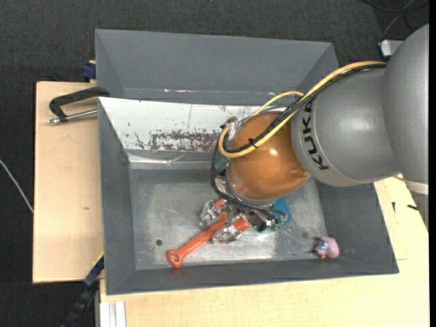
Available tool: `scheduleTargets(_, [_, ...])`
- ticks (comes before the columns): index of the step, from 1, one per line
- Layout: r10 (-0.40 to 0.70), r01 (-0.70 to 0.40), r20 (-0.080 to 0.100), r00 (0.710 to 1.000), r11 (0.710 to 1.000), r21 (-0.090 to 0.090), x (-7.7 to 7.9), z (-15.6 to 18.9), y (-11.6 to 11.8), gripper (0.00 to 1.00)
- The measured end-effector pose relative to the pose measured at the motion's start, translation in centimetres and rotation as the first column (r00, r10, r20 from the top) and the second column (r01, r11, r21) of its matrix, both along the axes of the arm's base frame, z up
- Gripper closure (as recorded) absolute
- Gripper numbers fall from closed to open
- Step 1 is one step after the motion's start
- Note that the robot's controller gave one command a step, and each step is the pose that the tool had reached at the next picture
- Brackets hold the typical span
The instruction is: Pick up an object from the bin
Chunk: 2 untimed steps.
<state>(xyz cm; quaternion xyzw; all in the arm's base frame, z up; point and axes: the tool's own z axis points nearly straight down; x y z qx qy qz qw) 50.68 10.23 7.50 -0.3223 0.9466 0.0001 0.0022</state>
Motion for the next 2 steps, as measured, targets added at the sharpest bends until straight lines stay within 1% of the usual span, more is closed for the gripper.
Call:
scheduleTargets(1, [-0.035, 0.035, 0.000, 0.999, 0.999, 0.001, -0.02, 11.85, -0.24, 1.00])
scheduleTargets(2, [-0.036, 0.036, -0.001, 0.999, 0.999, 0.001, -0.03, 11.84, -0.24, 1.00])
